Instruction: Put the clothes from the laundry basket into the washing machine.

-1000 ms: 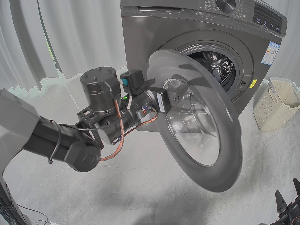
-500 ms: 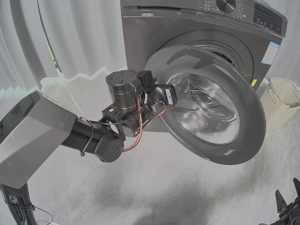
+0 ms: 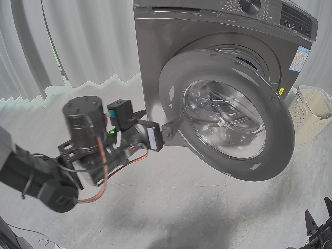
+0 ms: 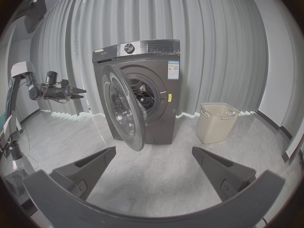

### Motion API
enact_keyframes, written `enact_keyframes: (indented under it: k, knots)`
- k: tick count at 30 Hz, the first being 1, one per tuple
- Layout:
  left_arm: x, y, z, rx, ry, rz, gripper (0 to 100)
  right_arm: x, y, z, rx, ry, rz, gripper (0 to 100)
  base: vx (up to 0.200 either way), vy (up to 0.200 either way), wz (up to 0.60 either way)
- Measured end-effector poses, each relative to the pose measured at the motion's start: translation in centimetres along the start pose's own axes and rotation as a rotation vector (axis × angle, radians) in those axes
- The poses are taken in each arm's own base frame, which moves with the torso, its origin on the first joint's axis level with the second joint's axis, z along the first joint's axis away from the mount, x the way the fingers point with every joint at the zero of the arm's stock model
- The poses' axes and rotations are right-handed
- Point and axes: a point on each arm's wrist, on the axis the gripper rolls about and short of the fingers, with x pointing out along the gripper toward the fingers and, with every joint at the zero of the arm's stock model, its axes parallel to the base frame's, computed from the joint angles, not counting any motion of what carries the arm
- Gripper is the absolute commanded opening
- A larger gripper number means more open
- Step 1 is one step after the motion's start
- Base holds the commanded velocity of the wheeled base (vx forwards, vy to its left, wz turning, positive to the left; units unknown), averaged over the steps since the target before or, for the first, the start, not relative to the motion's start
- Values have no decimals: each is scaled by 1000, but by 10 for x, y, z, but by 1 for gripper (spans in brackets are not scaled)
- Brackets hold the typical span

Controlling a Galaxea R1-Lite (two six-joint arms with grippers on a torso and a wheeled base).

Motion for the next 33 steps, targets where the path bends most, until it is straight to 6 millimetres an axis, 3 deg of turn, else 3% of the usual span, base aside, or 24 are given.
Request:
enact_keyframes:
  k: [8, 18, 24, 33]
  knots:
    - [-106, 10, 15, 74, 15, 13, 100, 0, 0, 0, 0, 0, -1, 100, 0, 0, 0]
    - [-224, 39, -5, 150, 10, 175, 100, 0, 0, 0, 3, 0, -4, 100, 0, 0, 0]
    - [-277, 47, -33, 164, 3, 341, 100, 0, 0, 0, 3, 0, -9, 100, 0, 0, 0]
    - [-325, 41, -86, 161, 76, 525, 100, 0, 0, 0, 2, 0, -13, 100, 0, 0, 0]
